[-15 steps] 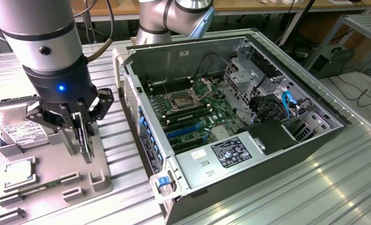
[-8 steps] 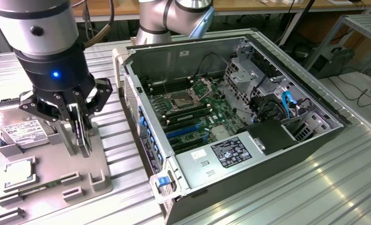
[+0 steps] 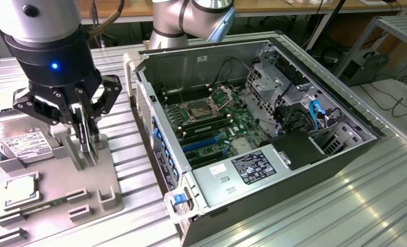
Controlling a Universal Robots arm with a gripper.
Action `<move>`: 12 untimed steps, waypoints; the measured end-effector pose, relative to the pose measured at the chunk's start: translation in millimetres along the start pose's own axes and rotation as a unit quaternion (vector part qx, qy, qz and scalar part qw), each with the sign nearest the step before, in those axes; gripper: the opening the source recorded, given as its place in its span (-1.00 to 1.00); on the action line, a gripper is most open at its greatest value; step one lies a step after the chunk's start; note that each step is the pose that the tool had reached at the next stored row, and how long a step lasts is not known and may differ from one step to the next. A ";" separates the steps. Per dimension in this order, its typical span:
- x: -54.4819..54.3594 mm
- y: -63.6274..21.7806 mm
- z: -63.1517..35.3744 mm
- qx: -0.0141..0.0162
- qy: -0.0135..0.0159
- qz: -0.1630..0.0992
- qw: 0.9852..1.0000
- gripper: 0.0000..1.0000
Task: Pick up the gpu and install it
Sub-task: 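Pick up the gpu and move the gpu toward the slot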
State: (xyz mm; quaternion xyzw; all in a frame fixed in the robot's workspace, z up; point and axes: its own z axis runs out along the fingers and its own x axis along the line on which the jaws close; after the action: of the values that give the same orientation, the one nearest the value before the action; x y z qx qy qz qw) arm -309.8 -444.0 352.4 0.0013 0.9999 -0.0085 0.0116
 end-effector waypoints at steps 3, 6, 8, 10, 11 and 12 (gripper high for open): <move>-0.2 -0.1 -8.4 0.000 0.000 0.000 1.000 -0.44; -0.4 -0.3 -18.4 0.000 0.000 0.000 1.000 -0.44; -0.6 -0.4 -24.3 0.000 0.000 0.000 1.000 -0.44; -1.1 -0.5 -27.6 0.000 0.000 0.000 1.000 -0.44; -2.2 -0.5 -27.5 0.000 0.000 0.000 1.000 -0.44; -3.2 -0.5 -27.5 0.000 0.002 0.000 1.000 -0.44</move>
State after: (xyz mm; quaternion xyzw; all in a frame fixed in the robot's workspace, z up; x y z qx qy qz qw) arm -307.2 -444.0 380.0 0.0012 0.9999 -0.0085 0.0096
